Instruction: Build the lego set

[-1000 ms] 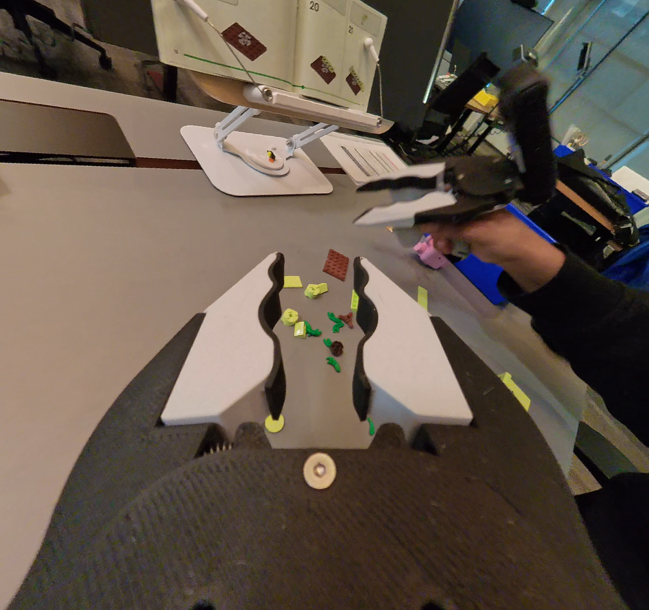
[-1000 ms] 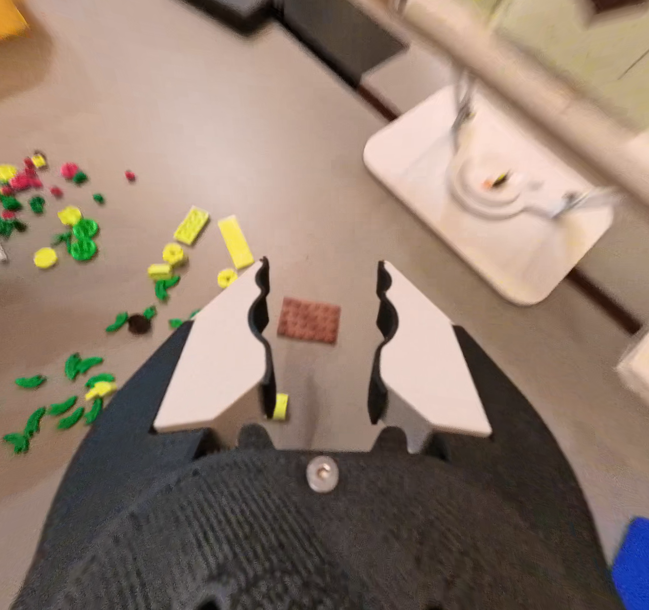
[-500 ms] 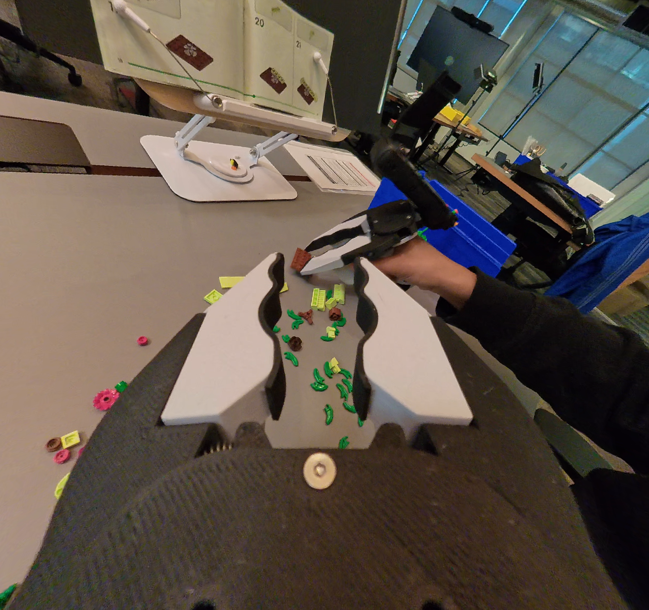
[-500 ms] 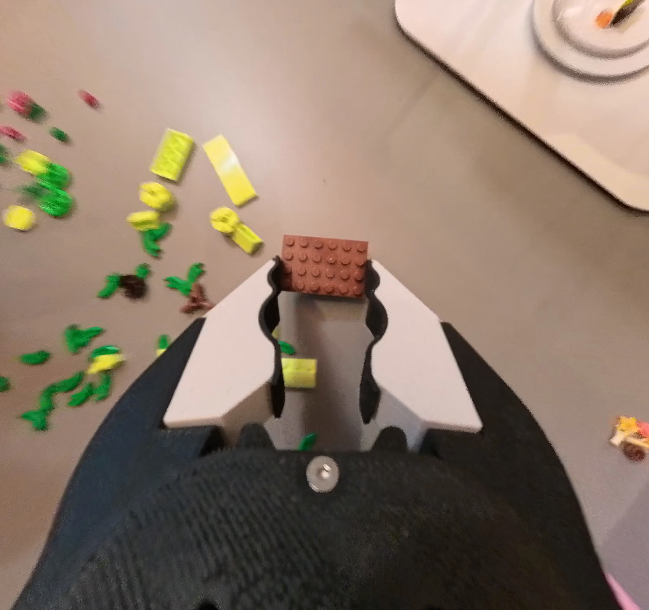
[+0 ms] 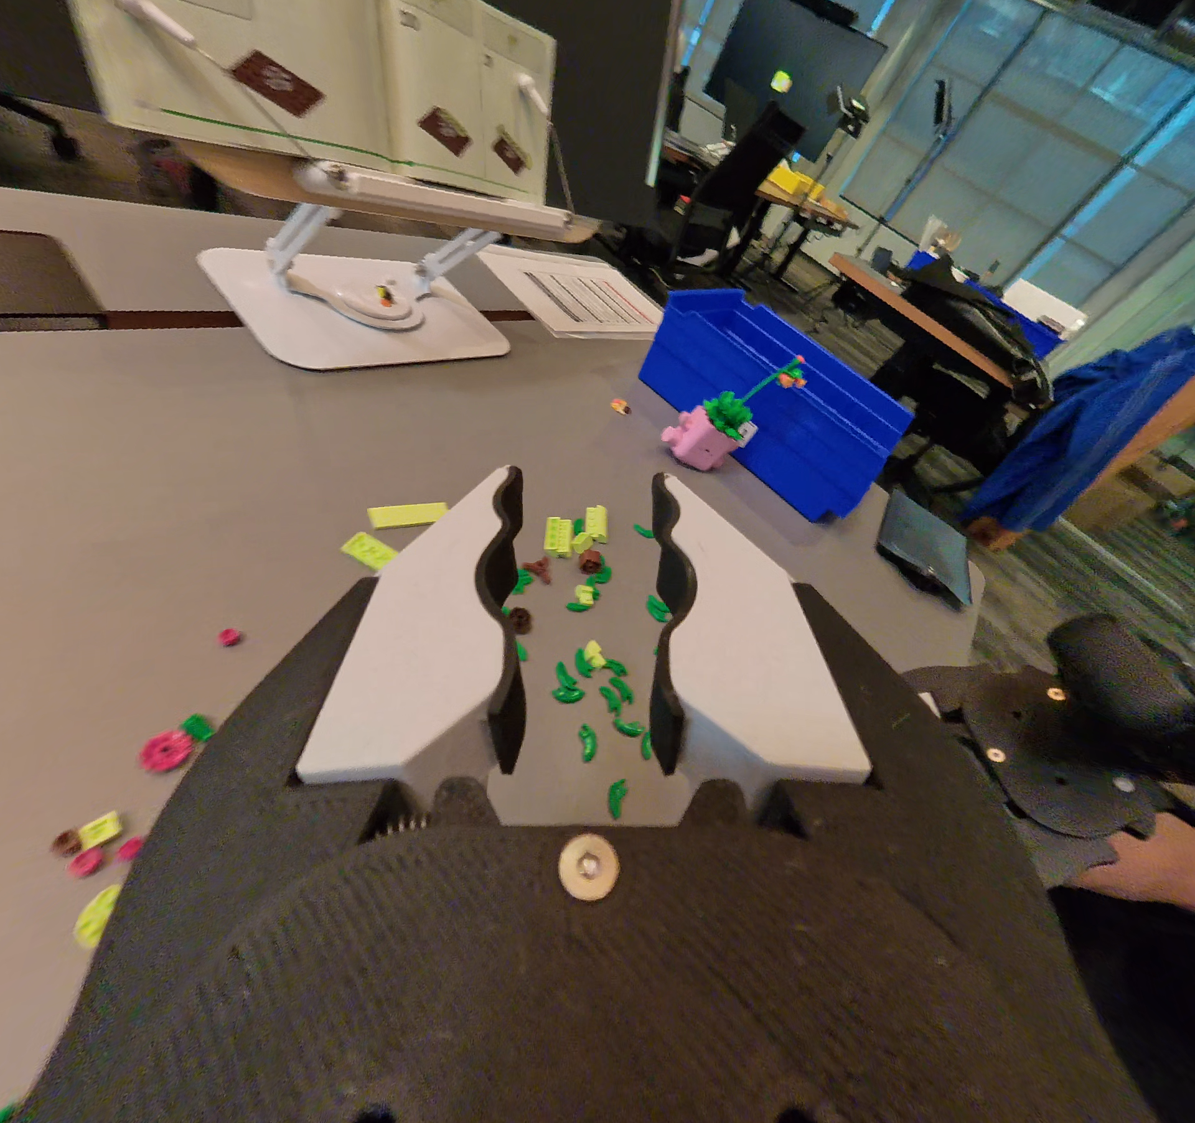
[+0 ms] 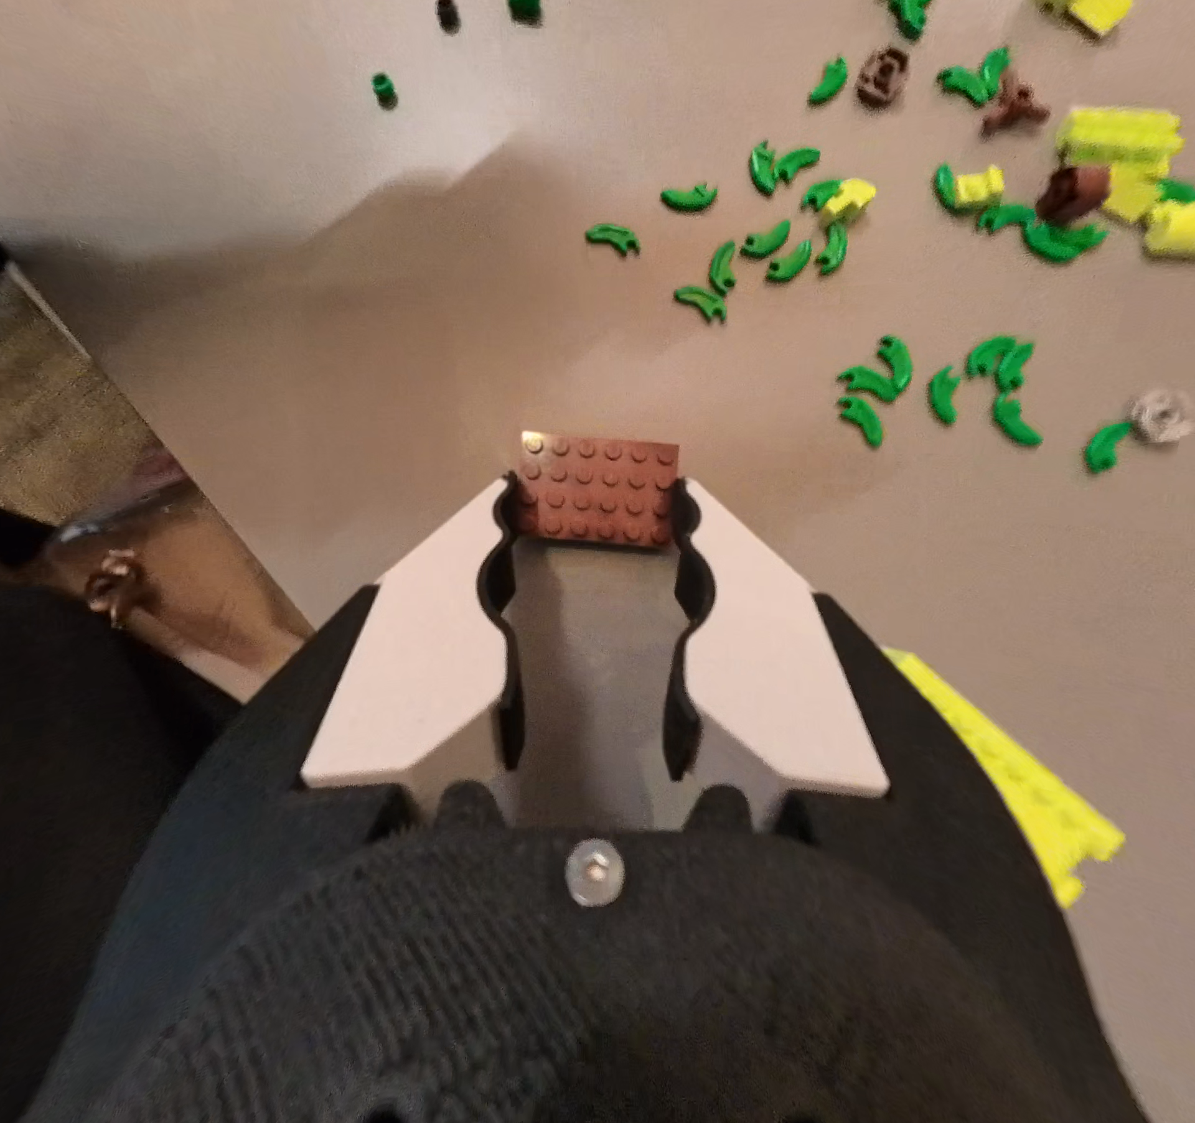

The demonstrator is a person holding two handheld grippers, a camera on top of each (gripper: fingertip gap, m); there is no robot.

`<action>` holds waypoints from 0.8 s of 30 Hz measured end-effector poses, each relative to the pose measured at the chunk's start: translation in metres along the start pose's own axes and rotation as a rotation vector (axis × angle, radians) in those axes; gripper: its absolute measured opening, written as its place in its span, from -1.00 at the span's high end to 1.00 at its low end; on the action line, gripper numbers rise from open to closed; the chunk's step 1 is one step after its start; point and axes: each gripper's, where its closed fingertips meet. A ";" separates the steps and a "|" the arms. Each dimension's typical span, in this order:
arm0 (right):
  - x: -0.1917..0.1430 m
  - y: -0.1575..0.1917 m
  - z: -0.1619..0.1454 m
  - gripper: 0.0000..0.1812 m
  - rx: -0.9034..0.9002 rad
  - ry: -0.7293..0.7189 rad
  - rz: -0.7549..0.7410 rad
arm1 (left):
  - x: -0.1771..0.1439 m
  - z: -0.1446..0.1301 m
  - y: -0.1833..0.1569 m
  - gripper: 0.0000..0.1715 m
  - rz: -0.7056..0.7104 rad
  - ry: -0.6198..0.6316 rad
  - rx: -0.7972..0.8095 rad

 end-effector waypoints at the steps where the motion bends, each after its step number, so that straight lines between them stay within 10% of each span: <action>1: 0.001 0.000 -0.003 0.49 0.037 -0.023 0.002 | 0.004 -0.003 -0.010 0.56 -0.037 0.010 0.010; 9: -0.061 -0.017 0.004 0.24 -0.043 -0.192 0.085 | 0.027 -0.057 -0.075 0.54 -0.204 0.186 0.080; 14: -0.116 -0.096 -0.046 0.33 -0.217 0.041 -0.144 | 0.009 -0.126 -0.120 0.45 -0.334 0.433 0.156; 24: -0.071 -0.064 -0.048 0.37 -0.607 0.247 0.140 | -0.013 -0.224 -0.112 0.31 -0.033 0.604 0.464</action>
Point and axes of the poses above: each gripper's, where its closed fingertips meet, x out along the fingers, z out of its top, y = z × x across the jaws, and after that the axes turned 9 degrees about z, right-handed
